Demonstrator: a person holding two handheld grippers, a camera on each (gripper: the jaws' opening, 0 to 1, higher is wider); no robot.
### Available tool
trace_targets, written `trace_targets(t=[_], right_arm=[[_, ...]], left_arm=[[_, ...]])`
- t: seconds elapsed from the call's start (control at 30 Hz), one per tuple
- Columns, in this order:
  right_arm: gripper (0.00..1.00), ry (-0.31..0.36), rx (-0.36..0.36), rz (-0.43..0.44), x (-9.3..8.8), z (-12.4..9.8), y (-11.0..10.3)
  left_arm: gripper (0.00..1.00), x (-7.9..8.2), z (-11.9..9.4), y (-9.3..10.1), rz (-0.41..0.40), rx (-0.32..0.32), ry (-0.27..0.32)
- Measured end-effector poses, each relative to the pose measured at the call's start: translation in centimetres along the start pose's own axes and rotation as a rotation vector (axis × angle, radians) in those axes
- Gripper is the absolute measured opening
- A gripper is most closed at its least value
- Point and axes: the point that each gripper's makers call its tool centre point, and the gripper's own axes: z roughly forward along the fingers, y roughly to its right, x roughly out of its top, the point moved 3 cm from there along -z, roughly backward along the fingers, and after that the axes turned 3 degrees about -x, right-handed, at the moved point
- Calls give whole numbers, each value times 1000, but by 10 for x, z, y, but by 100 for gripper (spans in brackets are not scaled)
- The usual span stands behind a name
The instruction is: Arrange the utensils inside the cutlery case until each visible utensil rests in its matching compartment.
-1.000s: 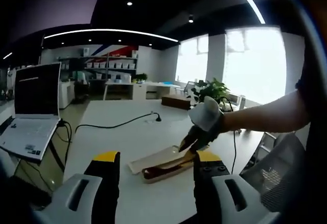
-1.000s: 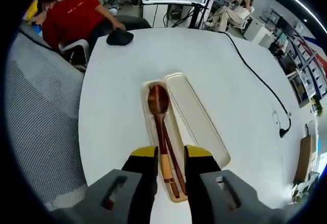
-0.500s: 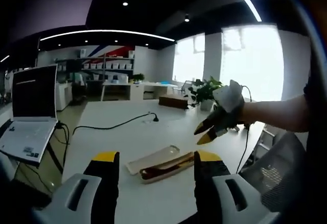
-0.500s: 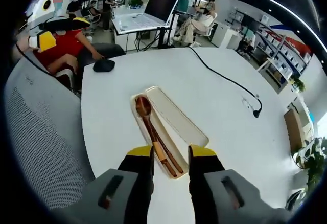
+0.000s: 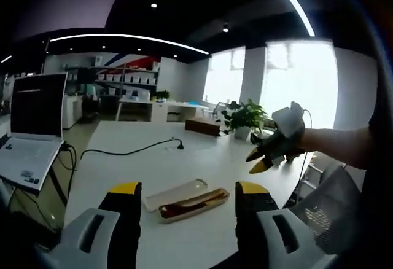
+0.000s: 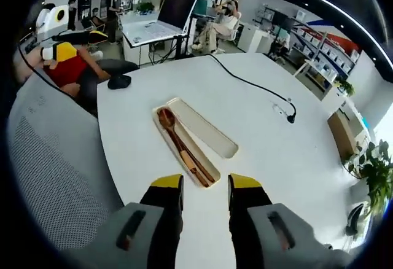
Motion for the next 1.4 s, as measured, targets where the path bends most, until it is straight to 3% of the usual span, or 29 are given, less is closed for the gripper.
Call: trace_targets(t=[0.17,0.5,0.83,0.97,1.23,1.3,1.4], right_arm=[[27,7,-21,35,-7,-13,-1],[26,36,-48,72,-17,-32,-8],[25,73,-67,122,-26,-43,-4],[25,69,-69,134,-30,-43,-1],[25,41,-69,120,-25,-43,14],[25,38,-75,115,-22,-43,21],[24,63,-85,141,-18,-40,32]], left_arm=[[64,3,-3,-1,-4,1,12],[64,-8,-14,-17,28,58,-14],[63,1,-21,-22,52,72,-6],[66,4,-17,-29,86,71,-32],[65,11,-4,-48,60,75,-13],[64,20,2,-48,62,51,64],[64,18,7,-52,49,48,19]])
